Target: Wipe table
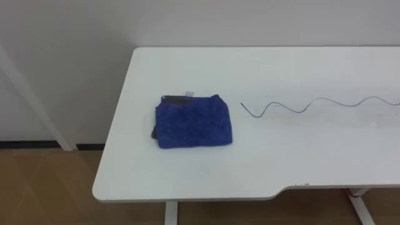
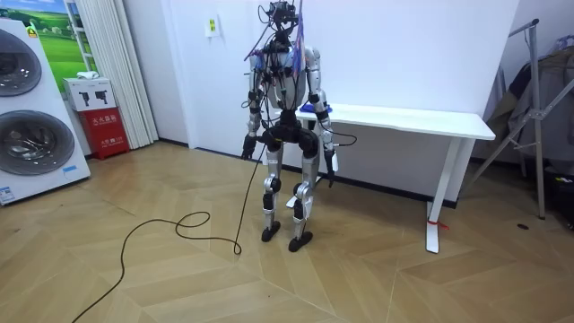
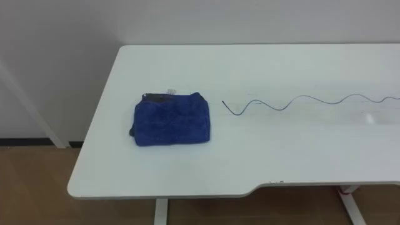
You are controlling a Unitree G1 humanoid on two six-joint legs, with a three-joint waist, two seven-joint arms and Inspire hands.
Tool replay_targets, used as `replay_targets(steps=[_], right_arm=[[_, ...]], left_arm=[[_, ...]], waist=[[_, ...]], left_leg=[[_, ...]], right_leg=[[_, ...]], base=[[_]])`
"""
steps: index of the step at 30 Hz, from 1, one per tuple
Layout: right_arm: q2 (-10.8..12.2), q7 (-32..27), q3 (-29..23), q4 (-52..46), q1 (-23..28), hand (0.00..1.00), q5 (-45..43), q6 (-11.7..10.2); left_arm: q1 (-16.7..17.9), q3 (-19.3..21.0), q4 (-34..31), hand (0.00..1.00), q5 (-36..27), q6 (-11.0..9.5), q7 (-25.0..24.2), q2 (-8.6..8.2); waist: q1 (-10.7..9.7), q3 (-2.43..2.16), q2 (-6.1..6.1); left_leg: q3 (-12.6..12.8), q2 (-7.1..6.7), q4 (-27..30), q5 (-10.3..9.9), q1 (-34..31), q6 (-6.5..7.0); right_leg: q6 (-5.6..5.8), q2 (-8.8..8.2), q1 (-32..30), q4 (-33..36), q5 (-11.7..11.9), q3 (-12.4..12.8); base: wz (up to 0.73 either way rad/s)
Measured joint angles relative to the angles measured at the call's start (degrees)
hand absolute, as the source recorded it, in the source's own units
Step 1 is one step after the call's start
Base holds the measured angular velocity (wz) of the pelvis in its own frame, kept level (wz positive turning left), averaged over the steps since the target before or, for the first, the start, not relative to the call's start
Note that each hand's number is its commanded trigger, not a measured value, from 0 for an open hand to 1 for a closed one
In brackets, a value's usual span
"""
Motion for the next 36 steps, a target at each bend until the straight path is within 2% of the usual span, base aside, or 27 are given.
replay_targets(steps=[9, 11, 18, 21, 25, 30, 32, 33, 35, 36], right_arm=[[0.0, 0.0, 0.1, -0.2, 0.0, 0.00, 0.3, -0.5], [-0.1, -0.2, 0.0, -0.3, 0.1, 0.00, 1.3, -1.2], [-0.3, -0.4, -0.1, -0.1, 0.1, 0.00, 2.3, -1.6], [-0.3, -0.8, -0.5, 0.6, 0.3, 0.00, 5.7, -1.5], [-0.5, -2.0, -5.5, 2.1, 0.7, 0.00, 12.3, -1.0], [-3.5, -4.5, -19.5, 4.9, 1.3, 0.00, 21.5, -1.0], [-6.5, -6.3, -26.2, 4.7, 1.9, 0.00, 25.7, -1.0], [-7.5, -6.9, -27.9, 4.8, 1.8, 0.00, 26.6, -1.0], [-11.6, -10.0, -33.0, 4.6, 1.5, 0.00, 29.0, -1.2], [-12.5, -11.1, -34.3, 4.5, 1.1, 0.00, 29.0, -1.2]], left_arm=[[0.3, -0.8, -0.7, 0.00, 0.1, -0.3, 0.2, 0.02], [0.3, -1.1, -0.8, 0.00, 0.0, -0.3, 0.6, 0.05], [0.6, -0.4, -1.2, 0.00, 0.0, -0.2, 0.4, 0.12], [0.7, -0.3, -1.2, 0.00, 0.0, -0.1, 0.4, 0.14], [1.1, 1.6, -1.2, 0.00, 0.0, 0.1, -0.5, 0.34], [2.1, 9.2, -1.2, 0.00, 0.0, 0.2, -0.7, 1.00], [2.3, 10.9, -1.3, 0.00, 0.0, 0.1, -0.7, 2.84], [2.4, 11.4, -1.3, 0.00, 0.1, 0.1, -0.7, 3.31], [2.3, 13.5, -1.9, 0.00, 0.1, -0.1, -0.6, 4.89], [2.3, 13.8, -2.2, 0.00, 0.1, -0.1, -0.6, 5.23]], waist=[[-0.1, -0.01, -0.01], [-0.3, -0.10, 0.01], [-0.3, -0.12, 0.00], [-0.4, -0.12, -0.05], [-1.0, -0.18, -0.32], [-3.3, -0.33, -1.02], [-4.4, -0.27, -1.64], [-4.6, -0.26, -1.87], [-5.5, -0.11, -2.58], [-5.7, -0.08, -2.80]], left_leg=[[0.1, -0.10, 0.2, 0.0, -0.4, 0.01], [0.1, -0.12, 0.7, 0.0, -0.8, 0.02], [0.5, -0.12, 0.7, 0.0, -0.8, 0.01], [0.4, -0.09, 0.4, 0.0, -0.8, 0.03], [0.1, -0.28, 0.3, 0.0, -0.8, 0.03], [0.0, -0.23, 0.5, 0.0, -0.8, 0.04], [0.1, -0.33, 0.5, 0.0, -0.8, 0.03], [0.1, -0.40, 0.5, 0.0, -0.8, 0.04], [0.2, -0.50, 0.5, 0.0, -0.8, 0.04], [0.2, -0.49, 0.5, 0.0, -0.9, 0.04]], right_leg=[[0.00, -0.09, -0.6, -0.2, 0.0, 0.2], [-0.02, -0.07, -0.9, -0.7, 0.0, 0.2], [-0.02, 0.00, -0.9, -0.7, 0.0, 0.7], [-0.02, 0.01, -0.8, -0.7, 0.0, 0.6], [-0.02, 0.01, -0.6, -0.7, 0.0, 0.4], [0.00, -0.08, -0.8, -0.9, 0.0, 0.3], [-0.04, -0.04, -0.8, -0.9, -0.1, 0.4], [-0.03, -0.04, -0.8, -0.9, -0.1, 0.5], [-0.03, -0.06, -0.9, -0.9, -0.1, 0.7], [-0.02, -0.05, -0.9, -0.9, -0.1, 0.7]], base=[[0.00], [0.00], [-0.03], [0.01], [0.03], [0.00], [0.00], [-0.05], [-0.02], [0.00]])
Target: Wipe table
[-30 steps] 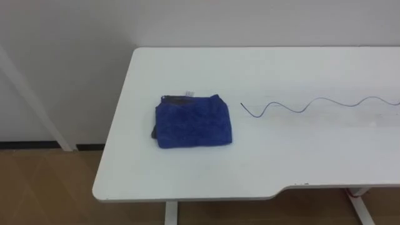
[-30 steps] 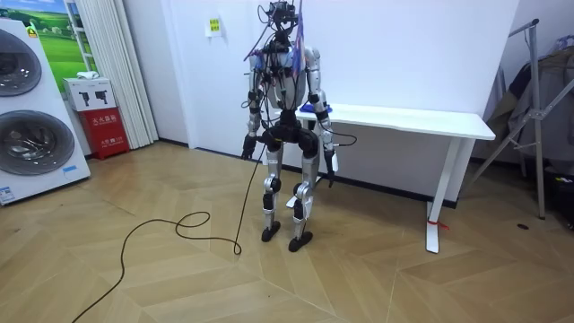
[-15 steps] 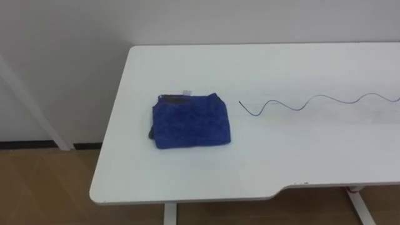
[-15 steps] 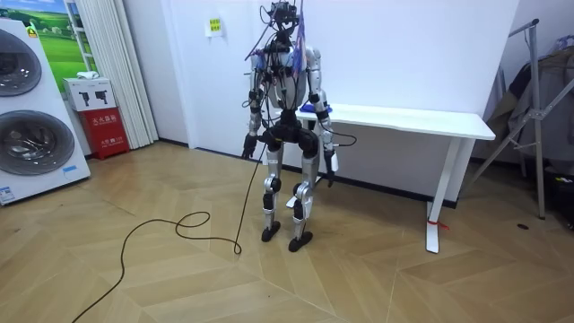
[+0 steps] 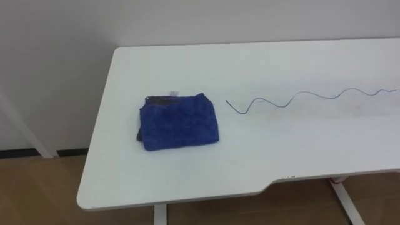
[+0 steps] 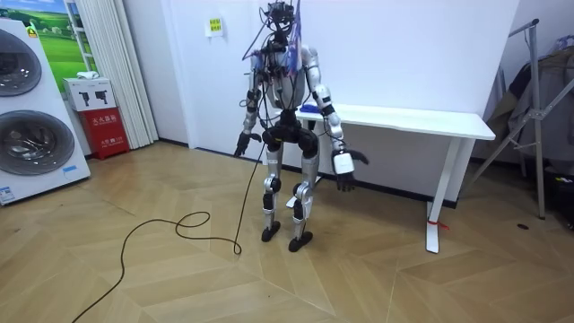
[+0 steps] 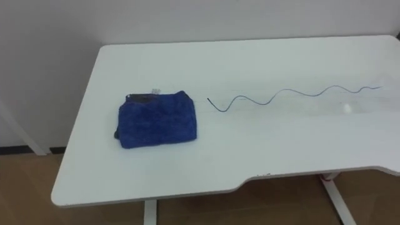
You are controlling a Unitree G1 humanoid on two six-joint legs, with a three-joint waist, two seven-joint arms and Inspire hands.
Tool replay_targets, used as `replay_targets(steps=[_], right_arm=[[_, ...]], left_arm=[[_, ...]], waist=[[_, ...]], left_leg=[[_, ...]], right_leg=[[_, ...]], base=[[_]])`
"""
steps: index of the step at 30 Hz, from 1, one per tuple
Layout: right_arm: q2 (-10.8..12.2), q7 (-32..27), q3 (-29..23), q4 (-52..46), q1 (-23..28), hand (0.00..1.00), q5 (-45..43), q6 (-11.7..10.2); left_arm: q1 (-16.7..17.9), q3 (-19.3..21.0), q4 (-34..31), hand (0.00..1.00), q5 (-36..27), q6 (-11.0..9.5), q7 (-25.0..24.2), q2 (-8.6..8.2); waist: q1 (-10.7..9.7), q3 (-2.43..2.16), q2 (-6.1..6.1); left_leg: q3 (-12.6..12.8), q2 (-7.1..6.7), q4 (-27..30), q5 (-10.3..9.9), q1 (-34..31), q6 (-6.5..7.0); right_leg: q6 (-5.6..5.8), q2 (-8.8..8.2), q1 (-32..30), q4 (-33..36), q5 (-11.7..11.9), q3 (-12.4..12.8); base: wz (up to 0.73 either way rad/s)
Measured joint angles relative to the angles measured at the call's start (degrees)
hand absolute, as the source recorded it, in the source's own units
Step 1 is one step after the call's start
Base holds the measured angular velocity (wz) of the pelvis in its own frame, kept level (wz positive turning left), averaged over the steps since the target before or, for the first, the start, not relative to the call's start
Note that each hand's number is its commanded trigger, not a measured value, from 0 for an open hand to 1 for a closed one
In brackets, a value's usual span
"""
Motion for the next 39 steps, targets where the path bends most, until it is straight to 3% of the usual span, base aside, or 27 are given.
replay_targets(steps=[2, 4, 6, 9, 12, 14, 16, 22, 25, 30, 33, 35, 39], right_arm=[[-2.5, -4.3, -2.9, -3.0, -1.3, 0.00, 1.1, -0.5], [-3.5, -7.3, -2.8, -7.0, -2.4, 0.00, 1.4, -1.1], [-4.3, -10.7, -2.8, -11.9, -4.7, 0.00, 0.7, -2.7], [-4.2, -14.4, -2.4, -23.7, -5.9, 0.00, -3.5, -2.7], [-4.1, -17.1, -0.4, -35.4, -5.9, 0.00, -9.0, -3.6], [-3.9, -18.6, 2.9, -47.1, -5.3, 0.00, -17.3, -4.5], [-3.9, -19.0, 4.8, -55.4, -4.2, 0.00, -22.9, -5.4], [-1.9, -20.4, 11.7, -78.5, -4.6, 0.00, -38.0, -6.6], [-1.8, -20.3, 15.8, -82.4, -5.2, 0.00, -43.7, -7.9], [-1.9, -17.6, 21.2, -86.1, -7.6, 0.00, -44.3, -7.7], [-1.8, -15.5, 24.1, -88.4, -9.4, 0.00, -44.6, -7.4], [-1.6, -14.6, 27.7, -91.2, -9.7, 0.00, -46.9, -7.2], [-1.3, -12.4, 33.8, -92.2, -10.2, 0.00, -53.6, -7.7]], left_arm=[[0.4, 1.1, -0.8, 0.00, -0.1, -0.2, 0.4, 0.97], [-0.1, 0.8, -1.4, 0.00, -0.1, -0.4, 0.6, 1.32], [-0.3, -0.7, -1.7, 0.00, -0.1, -1.4, 1.3, 1.63], [-0.3, -1.0, -2.9, 0.00, -0.1, -2.3, 1.5, 0.98], [0.5, -1.8, -3.9, 0.00, -0.1, -2.6, 1.9, 0.76], [1.3, -3.5, -4.1, 0.00, -0.1, -3.2, 2.9, 0.31], [1.7, -4.9, -4.5, 0.00, 0.0, -3.8, 2.9, 0.01], [1.7, -9.0, -5.9, 0.00, 0.0, -4.2, 3.1, -0.62], [1.8, -11.2, -5.9, 0.00, -0.1, -4.5, 3.1, -0.65], [1.3, -13.7, -5.9, 0.00, -0.1, -4.5, 2.1, -0.61], [0.7, -14.0, -5.9, 0.00, -0.1, -4.5, 1.5, -0.69], [0.6, -15.4, -5.9, 0.00, -0.1, -4.5, 1.5, -0.69], [-1.9, -17.2, -5.6, 0.00, -0.1, -4.7, 1.2, -0.74]], waist=[[-0.5, 0.02, -1.08], [-0.6, 0.05, -1.66], [-0.8, 0.01, -2.08], [-0.4, -0.15, -2.20], [-0.3, 0.00, -1.74], [0.8, 0.00, -1.37], [1.2, -0.15, -0.99], [3.2, 0.12, -0.26], [4.5, 0.28, -0.51], [6.4, 0.41, -1.01], [7.3, 0.32, -0.52], [7.8, -0.07, 0.06], [9.4, 0.10, 0.81]], left_leg=[[0.3, 0.00, 0.0, 0.0, 0.0, 0.00], [0.8, 0.21, -0.1, 0.0, -0.1, 0.00], [1.1, 0.16, 0.1, 0.0, -1.1, 0.00], [1.5, 0.13, 0.0, 0.0, -1.5, 0.01], [2.0, 0.13, 0.2, 0.0, -1.5, 0.01], [3.1, 0.24, 0.3, 0.0, -1.3, 0.00], [3.2, 0.22, 0.4, 0.0, -1.3, 0.00], [2.9, 0.28, 0.4, 0.0, -1.0, -0.01], [2.4, 0.29, 0.5, 0.0, -1.9, -0.01], [1.5, 0.38, 0.9, 0.0, -2.7, 0.02], [1.0, 0.34, 1.2, 0.0, -3.8, 0.02], [0.6, 0.28, 1.4, 0.0, -4.0, 0.02], [0.0, 0.27, 1.5, 0.1, -4.1, -0.05]], right_leg=[[0.01, 0.10, -0.1, 0.0, 0.0, 0.4], [-0.01, 0.25, -0.3, 0.1, 0.0, 1.0], [-0.01, 0.28, -1.2, 0.1, 0.3, 0.9], [-0.03, 0.26, -2.0, 0.6, 0.4, 1.1], [-0.03, 0.25, -2.2, 0.6, 0.4, 1.3], [-0.03, 0.39, -2.7, 0.6, 0.4, 2.5], [-0.02, 0.33, -2.7, 0.8, 0.4, 2.5], [-0.02, 0.26, -2.8, 1.0, 0.4, 2.0], [-0.03, 0.24, -2.9, 1.1, 0.4, 1.6], [-0.05, 0.07, -3.2, 1.3, 0.4, 0.9], [-0.13, 0.14, -3.8, 1.2, 0.6, 0.6], [-0.13, 0.10, -3.6, 1.2, 0.6, 0.0], [-0.13, 0.08, -3.7, 1.1, 0.6, -0.7]], base=[[-0.06], [-0.13], [-0.04], [-0.07], [-0.09], [-0.24], [-0.09], [0.03], [0.08], [0.09], [0.10], [0.15], [0.05]])
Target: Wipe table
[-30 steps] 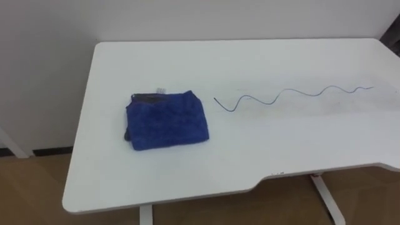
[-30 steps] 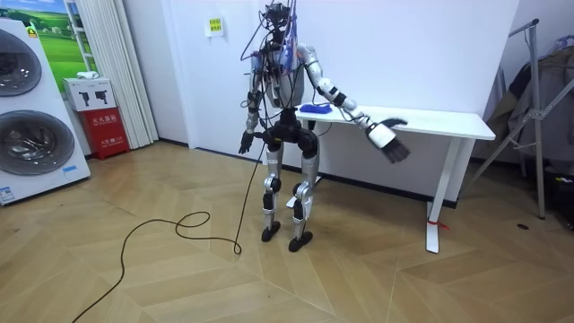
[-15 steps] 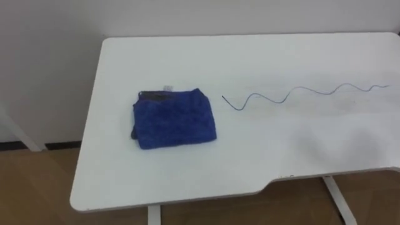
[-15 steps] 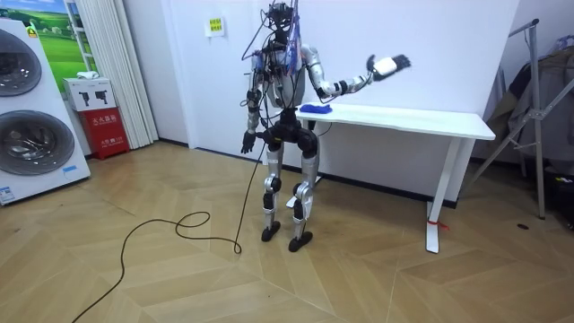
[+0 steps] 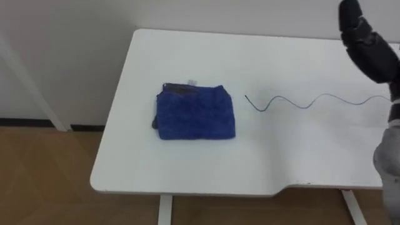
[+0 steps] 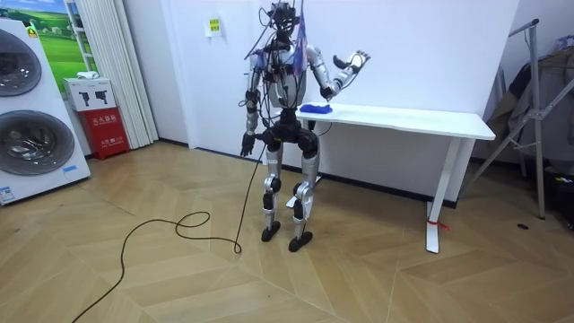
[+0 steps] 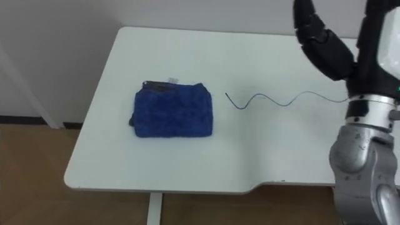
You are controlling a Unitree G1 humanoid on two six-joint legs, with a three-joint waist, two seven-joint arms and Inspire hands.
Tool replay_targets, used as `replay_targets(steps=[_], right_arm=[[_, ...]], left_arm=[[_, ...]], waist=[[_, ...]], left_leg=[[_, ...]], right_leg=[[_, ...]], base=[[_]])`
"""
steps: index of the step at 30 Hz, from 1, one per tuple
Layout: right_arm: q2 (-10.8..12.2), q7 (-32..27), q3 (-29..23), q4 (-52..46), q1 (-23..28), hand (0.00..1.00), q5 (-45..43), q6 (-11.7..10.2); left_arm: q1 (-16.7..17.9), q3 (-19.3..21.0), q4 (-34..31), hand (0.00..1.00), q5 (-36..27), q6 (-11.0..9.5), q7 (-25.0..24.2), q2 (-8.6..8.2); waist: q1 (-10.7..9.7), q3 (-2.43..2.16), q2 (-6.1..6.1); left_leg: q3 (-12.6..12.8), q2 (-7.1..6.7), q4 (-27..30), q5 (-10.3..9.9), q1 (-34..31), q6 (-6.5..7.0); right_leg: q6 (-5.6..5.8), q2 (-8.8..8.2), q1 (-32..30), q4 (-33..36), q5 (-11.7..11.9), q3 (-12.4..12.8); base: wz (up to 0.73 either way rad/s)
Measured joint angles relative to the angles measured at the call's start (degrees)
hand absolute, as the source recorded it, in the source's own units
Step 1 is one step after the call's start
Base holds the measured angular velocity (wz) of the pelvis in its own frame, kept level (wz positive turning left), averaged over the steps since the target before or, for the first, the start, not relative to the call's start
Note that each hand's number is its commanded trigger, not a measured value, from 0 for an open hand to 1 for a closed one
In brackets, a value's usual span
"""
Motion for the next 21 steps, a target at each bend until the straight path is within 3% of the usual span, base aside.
replay_targets(steps=[5, 12, 17, 21], right_arm=[[0.9, 4.2, 7.3, 0.0, -1.4, 0.00, -2.4, 0.0], [2.6, 8.5, 13.7, 1.7, -2.3, 0.00, -4.1, 0.5], [2.8, 12.1, 19.3, 6.5, -2.2, 0.00, -13.8, 0.5], [3.1, 12.3, 21.9, 13.8, -3.0, 0.00, -15.4, 0.5]], left_arm=[[-2.3, -2.4, 0.0, 0.00, 0.0, -0.9, -0.5, 0.05], [-2.4, -3.6, -0.1, 0.00, -0.2, -1.0, -1.3, 0.14], [-5.2, -4.2, 0.0, 0.00, -0.1, -1.5, -1.8, 0.13], [-7.2, -5.2, 0.6, 0.00, -0.6, -1.5, -3.1, 0.39]], waist=[[2.6, 0.05, -0.27], [2.9, 0.17, -0.46], [4.2, 0.46, -0.14], [4.6, 0.42, -0.49]], left_leg=[[-0.3, -0.02, 0.0, 0.0, 0.1, -0.04], [-1.2, -0.30, -0.2, 0.0, 0.0, -0.04], [-1.8, -0.26, -0.3, 0.0, -0.1, -0.04], [-2.2, -0.26, -0.3, 0.0, 0.1, -0.05]], right_leg=[[0.00, 0.02, 0.0, -0.1, 0.0, -0.1], [0.07, -0.05, 0.7, -1.2, 0.0, -0.2], [0.07, 0.04, 0.7, -1.2, 0.0, -0.6], [0.06, 0.09, 1.1, -1.3, 0.0, -0.5]], base=[[0.01], [0.07], [0.04], [0.05]])
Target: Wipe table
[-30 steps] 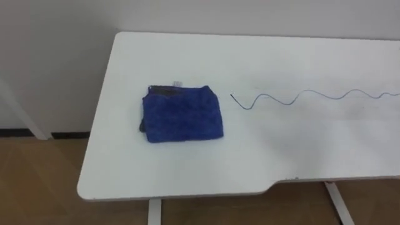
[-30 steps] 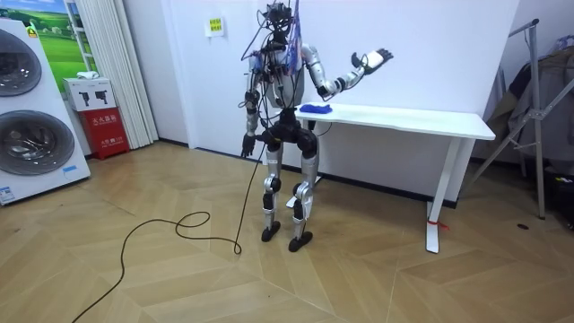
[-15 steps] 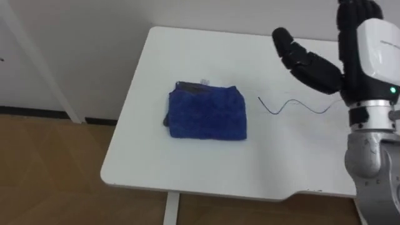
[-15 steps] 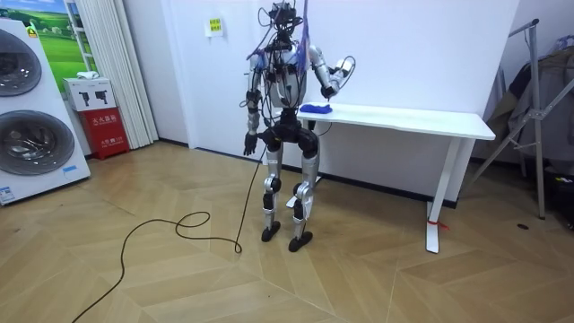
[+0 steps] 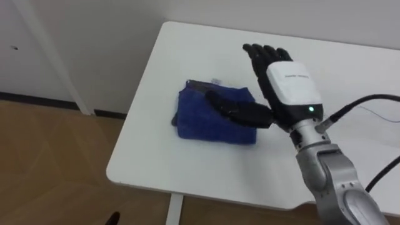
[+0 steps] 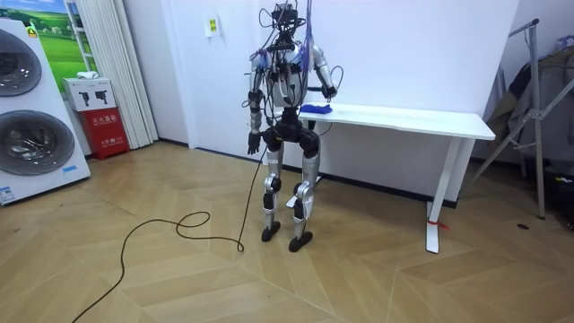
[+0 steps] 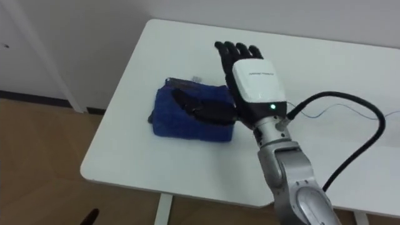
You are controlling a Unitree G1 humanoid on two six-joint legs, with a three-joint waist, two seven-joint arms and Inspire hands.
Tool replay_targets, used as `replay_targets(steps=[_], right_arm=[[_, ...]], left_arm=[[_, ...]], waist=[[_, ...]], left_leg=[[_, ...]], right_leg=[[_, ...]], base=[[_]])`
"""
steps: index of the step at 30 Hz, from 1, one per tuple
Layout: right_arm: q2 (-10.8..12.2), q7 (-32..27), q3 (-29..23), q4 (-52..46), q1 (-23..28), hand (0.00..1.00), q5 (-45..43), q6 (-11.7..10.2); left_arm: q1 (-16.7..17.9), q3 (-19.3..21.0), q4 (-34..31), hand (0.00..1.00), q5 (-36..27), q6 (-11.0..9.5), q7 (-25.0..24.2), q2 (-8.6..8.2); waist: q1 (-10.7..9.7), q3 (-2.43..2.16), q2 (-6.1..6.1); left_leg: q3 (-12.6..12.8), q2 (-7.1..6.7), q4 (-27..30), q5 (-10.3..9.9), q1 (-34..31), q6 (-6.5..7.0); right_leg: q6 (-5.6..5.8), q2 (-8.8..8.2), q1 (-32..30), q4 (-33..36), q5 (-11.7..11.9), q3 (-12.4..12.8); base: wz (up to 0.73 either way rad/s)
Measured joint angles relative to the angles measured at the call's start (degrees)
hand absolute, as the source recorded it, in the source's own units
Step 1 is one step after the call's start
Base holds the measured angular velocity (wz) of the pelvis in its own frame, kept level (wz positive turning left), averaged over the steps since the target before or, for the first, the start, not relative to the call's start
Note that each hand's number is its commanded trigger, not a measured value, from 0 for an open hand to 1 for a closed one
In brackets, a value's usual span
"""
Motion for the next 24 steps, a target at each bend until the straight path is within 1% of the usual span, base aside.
replay_targets(steps=[2, 4, 5, 7, 9, 12, 13, 14, 15, 16, 17, 18, 19, 20, 21, 22, 23, 24], right_arm=[[1.3, 0.9, 1.2, 5.7, 0.0, 0.00, 0.0, 0.0], [2.3, 1.3, 1.3, 8.6, 0.0, 0.00, -0.1, 0.0], [2.7, 1.6, 1.3, 9.5, 0.0, 0.00, -0.7, 0.7], [3.0, 1.8, 1.2, 9.7, 0.0, 0.00, -2.2, 1.2], [3.0, 1.8, 1.2, 9.7, 0.0, 0.00, -3.6, 1.2], [3.3, 1.8, 1.2, 11.0, 0.0, 0.00, -6.4, 1.2], [3.3, 1.8, 1.2, 11.4, 0.0, 0.00, -6.7, 1.2], [3.3, 1.8, 1.2, 11.5, 0.0, 0.00, -6.8, 1.2], [3.3, 1.8, 1.2, 11.5, 0.0, 0.00, -6.8, 1.2], [3.3, 1.8, 1.2, 12.0, 0.0, 0.00, -7.0, 1.1], [3.5, 1.8, 1.2, 12.7, 0.0, 0.00, -7.1, 0.9], [3.7, 1.7, 1.2, 13.2, 0.1, 0.00, -7.1, 0.7], [4.4, 1.6, 1.2, 13.6, -0.3, 0.00, -7.7, 0.2], [4.6, 1.2, 2.1, 13.1, -0.7, 0.00, -8.3, -0.4], [4.7, 0.9, 2.7, 13.3, -0.4, 0.00, -8.4, -0.3], [4.7, 0.8, 3.6, 13.6, 0.2, 0.00, -8.2, 0.1], [5.0, 0.9, 3.8, 14.1, 0.2, 0.00, -8.2, 0.1], [5.2, 0.8, 3.7, 14.4, 0.1, 0.00, -8.1, 0.4]], left_arm=[[-1.4, -1.8, 1.8, 0.00, -0.5, -0.3, -0.7, 0.05], [-1.6, -2.2, 1.7, 0.00, -0.5, -0.3, -0.8, -0.04], [-1.7, -2.2, 1.7, 0.00, -0.5, -0.3, -0.9, -0.14], [-1.8, -2.2, 1.6, 0.00, -0.5, -0.3, -0.9, -0.14], [-1.8, -2.2, 1.4, 0.00, -0.5, -0.3, -0.9, -0.14], [-1.8, -2.1, 1.3, 0.00, -0.5, -0.3, -0.9, -0.10], [-1.8, -2.2, 1.2, 0.00, -0.5, -0.3, -0.9, -0.11], [-1.7, -2.2, 1.2, 0.00, -0.5, -0.3, -0.9, -0.12], [-1.7, -2.2, 1.2, 0.00, -0.5, -0.3, -0.9, -0.11], [-1.7, -2.2, 1.2, 0.00, -0.5, -0.3, -0.8, -0.04], [-1.7, -2.5, 1.2, 0.00, -0.5, -0.3, -0.6, -0.04], [-1.6, -2.9, 1.2, 0.00, -0.6, -0.4, -0.4, 0.14], [-1.7, -2.7, 1.2, 0.00, -0.5, -0.5, -0.2, 0.89], [-1.8, -2.6, 1.7, 0.00, -0.4, -0.5, -0.2, 1.67], [-1.6, -2.8, 2.1, 0.00, -0.4, -0.3, -0.3, 1.60], [-1.0, -3.2, 2.2, 0.00, -0.6, -0.4, -0.6, 1.48], [-1.1, -4.2, 2.1, 0.00, -0.7, -0.5, -1.0, 1.37], [-1.2, -4.9, 1.8, 0.00, -0.7, -0.5, -1.0, 1.37]], waist=[[0.3, 0.01, -0.11], [0.3, 0.04, -0.23], [0.3, 0.05, -0.29], [0.3, 0.05, -0.29], [0.5, 0.05, -0.29], [0.8, 0.06, -0.23], [0.9, 0.07, -0.22], [1.0, 0.24, 0.04], [1.1, 0.38, 0.27], [1.0, 0.44, 0.51], [0.7, 0.75, 1.27], [0.6, 0.73, 1.63], [1.2, 0.36, 1.02], [1.1, 0.15, 0.06], [0.1, -0.14, 0.49], [-1.3, -0.09, 0.45], [-2.0, 0.04, 0.40], [-2.2, 0.06, 0.29]], left_leg=[[-0.6, -0.07, -0.1, 0.0, 0.0, 0.00], [-1.1, -0.11, -0.1, 0.0, -0.3, 0.00], [-1.2, -0.11, -0.1, 0.0, -0.6, 0.00], [-1.6, -0.11, -0.1, 0.0, -0.9, 0.00], [-2.0, -0.10, -0.1, 0.0, -1.0, 0.00], [-3.5, -0.02, -0.1, 0.0, -0.7, 0.00], [-4.8, 0.09, -0.1, 0.0, -0.7, 0.00], [-6.7, 0.57, -0.2, 0.0, -0.3, 0.00], [-7.7, 0.89, -0.3, 0.0, 0.1, 0.00], [-10.3, 1.34, -0.5, 0.0, 0.8, -0.03], [-14.1, 2.37, -0.9, 0.1, 1.7, -0.12], [-16.1, 3.10, -1.0, 0.2, 1.7, -0.17], [-17.7, 4.04, -0.9, 0.0, 1.1, -0.37], [-17.1, 4.53, -0.1, -0.8, 0.2, -1.74], [-16.4, 5.32, 0.3, -1.5, 0.0, -3.47], [-12.1, 6.11, -0.2, -1.5, 0.5, -4.88], [-8.4, 6.14, -1.7, -1.3, 0.5, -5.14], [-7.4, 6.01, -2.5, -1.0, -0.2, -4.87]], right_leg=[[0.00, -0.03, 0.2, 0.0, 0.0, 0.0], [0.00, -0.05, -0.1, 0.0, 0.0, -0.1], [0.00, -0.05, -0.2, 0.0, 0.0, -0.3], [0.00, -0.02, -0.4, -0.2, 0.0, -0.4], [0.00, -0.02, -0.3, -0.7, 0.0, -0.6], [0.00, 0.12, -0.4, -0.6, 0.0, -1.1], [0.00, 0.21, -0.5, -0.3, 0.0, -1.2], [-0.01, 0.41, -0.8, 1.1, 0.0, -1.5], [-0.01, 0.58, -1.1, 2.3, 0.0, -1.6], [-0.01, 0.73, -2.0, 5.1, 0.0, -2.6], [-0.12, 1.04, -4.3, 10.1, -0.3, -3.2], [-0.24, 1.50, -5.6, 11.3, -1.4, -2.5], [-1.62, 3.60, -8.4, 4.6, -0.9, 1.0], [-4.20, 4.41, -10.3, -1.6, 6.9, 1.4], [-3.60, 4.75, -9.6, -1.2, 7.7, 0.3], [-3.62, 4.72, -8.3, -0.9, 7.7, 0.1], [-3.62, 4.52, -7.0, -1.2, 7.7, 1.9], [-3.59, 4.39, -6.4, -1.5, 7.6, 3.1]], base=[[0.10], [0.07], [0.08], [0.08], [0.06], [0.05], [0.04], [0.00], [-0.09], [-0.06], [0.00], [-0.24], [-0.50], [-0.38], [0.10], [0.57], [0.58], [0.57]])
